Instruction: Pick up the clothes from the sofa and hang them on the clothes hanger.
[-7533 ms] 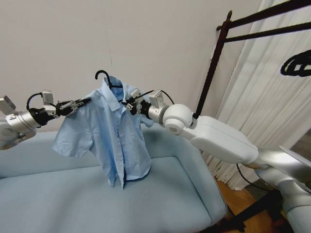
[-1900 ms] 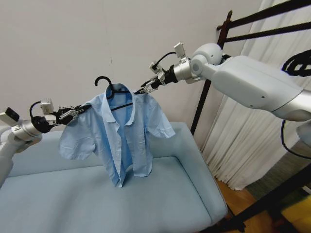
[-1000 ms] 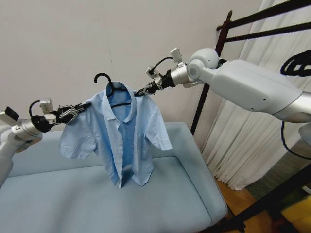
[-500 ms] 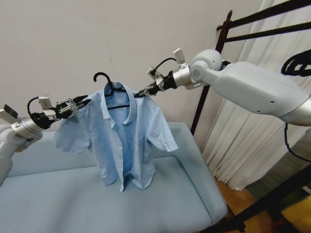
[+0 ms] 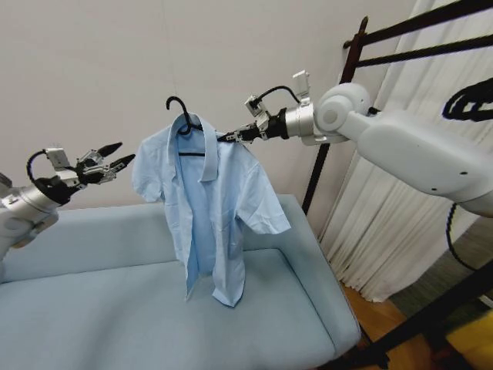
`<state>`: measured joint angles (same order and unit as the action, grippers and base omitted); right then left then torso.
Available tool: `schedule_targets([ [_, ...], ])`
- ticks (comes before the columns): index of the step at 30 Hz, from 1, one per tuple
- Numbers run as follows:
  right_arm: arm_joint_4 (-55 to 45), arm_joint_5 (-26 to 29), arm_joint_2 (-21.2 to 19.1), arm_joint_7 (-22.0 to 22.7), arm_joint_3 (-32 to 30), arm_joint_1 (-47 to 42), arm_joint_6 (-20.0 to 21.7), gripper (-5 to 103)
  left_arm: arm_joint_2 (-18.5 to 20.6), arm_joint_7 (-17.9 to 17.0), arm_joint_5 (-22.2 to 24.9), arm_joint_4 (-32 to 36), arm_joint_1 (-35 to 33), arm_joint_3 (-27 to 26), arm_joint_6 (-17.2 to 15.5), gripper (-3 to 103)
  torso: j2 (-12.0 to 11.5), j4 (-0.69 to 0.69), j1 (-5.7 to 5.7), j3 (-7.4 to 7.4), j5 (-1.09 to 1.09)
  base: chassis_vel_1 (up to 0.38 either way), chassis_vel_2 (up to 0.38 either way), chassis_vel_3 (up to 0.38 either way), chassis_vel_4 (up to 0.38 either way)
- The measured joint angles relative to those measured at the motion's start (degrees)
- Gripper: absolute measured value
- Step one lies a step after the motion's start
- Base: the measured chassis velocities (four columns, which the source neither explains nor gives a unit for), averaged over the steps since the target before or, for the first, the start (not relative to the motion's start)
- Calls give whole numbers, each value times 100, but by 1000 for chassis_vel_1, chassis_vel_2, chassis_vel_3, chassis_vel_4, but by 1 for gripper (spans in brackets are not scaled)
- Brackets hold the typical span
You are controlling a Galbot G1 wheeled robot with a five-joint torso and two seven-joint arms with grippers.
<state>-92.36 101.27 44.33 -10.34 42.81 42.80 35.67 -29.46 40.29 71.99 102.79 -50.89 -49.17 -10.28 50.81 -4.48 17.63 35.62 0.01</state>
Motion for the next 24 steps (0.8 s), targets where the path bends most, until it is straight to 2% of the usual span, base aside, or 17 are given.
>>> schedule_targets([
  [3, -508, 694, -123, 1329, -542, -327, 90, 1, -47, -312, 44, 277, -304, -354, -121, 100, 0, 1, -1, -1, 0, 0, 0, 0, 0],
  [4, -508, 694, -123, 1329, -542, -327, 90, 1, -47, -312, 44, 277, -304, -354, -121, 100, 0, 1, -1, -1, 0, 0, 0, 0, 0],
  [5, -720, 918, -141, 1971, -809, -494, 52, 1, -69, -556, 48, 412, -386, -502, -230, 100, 0, 2, -1, 0, 0, 0, 0, 0, 0],
  [7, -975, 1084, -136, 2911, -1182, -702, -54, 1, -90, -1057, 125, 634, -481, -647, -322, 100, 1, 3, -1, -1, 0, 0, 0, 0, 0],
  [8, -975, 1084, -136, 2911, -1182, -702, -54, 1, -90, -1057, 125, 634, -481, -647, -322, 100, 1, 3, -1, -1, 0, 0, 0, 0, 0],
  [11, -1343, 1030, -97, 4098, -1712, -1046, -243, 1, -144, -1710, 140, 874, -525, -700, -349, 100, 0, 1, -1, 0, 0, 0, 0, 0, 0],
  [13, -1504, 927, -95, 4595, -1954, -1206, -329, 1, -191, -2070, 97, 1037, -550, -705, -357, 100, 0, 2, -1, 0, 0, 0, 0, 0, 0],
  [14, -1504, 927, -95, 4595, -1954, -1206, -329, 1, -191, -2070, 97, 1037, -550, -705, -357, 100, 0, 2, -1, 0, 0, 0, 0, 0, 0],
  [16, -1714, 906, -128, 5282, -2211, -1344, -384, 1, -264, -2546, 20, 1220, -543, -634, -373, 100, 0, 2, -1, 0, 0, 0, 0, 0, 0],
  [19, -1895, 854, -128, 5988, -2599, -1540, -439, 1, -421, -3106, -41, 1507, -592, -600, -395, 100, 0, 0, -1, 0, 1, 0, 0, 0, 0],
  [20, -1895, 854, -128, 5988, -2599, -1540, -439, 1, -421, -3106, -41, 1507, -592, -600, -395, 100, 0, 0, -1, 0, 1, 0, 0, 0, 0],
  [23, -1935, 848, -36, 6732, -2886, -1589, -456, 1, -520, -3603, -118, 1778, -624, -511, -450, 100, 0, 1, -1, 0, 0, 0, 0, 0, 0],
  [24, -1935, 848, -36, 6732, -2886, -1589, -456, 1, -520, -3603, -118, 1778, -624, -511, -450, 100, 0, 1, -1, 0, 0, 0, 0, 0, 0],
])
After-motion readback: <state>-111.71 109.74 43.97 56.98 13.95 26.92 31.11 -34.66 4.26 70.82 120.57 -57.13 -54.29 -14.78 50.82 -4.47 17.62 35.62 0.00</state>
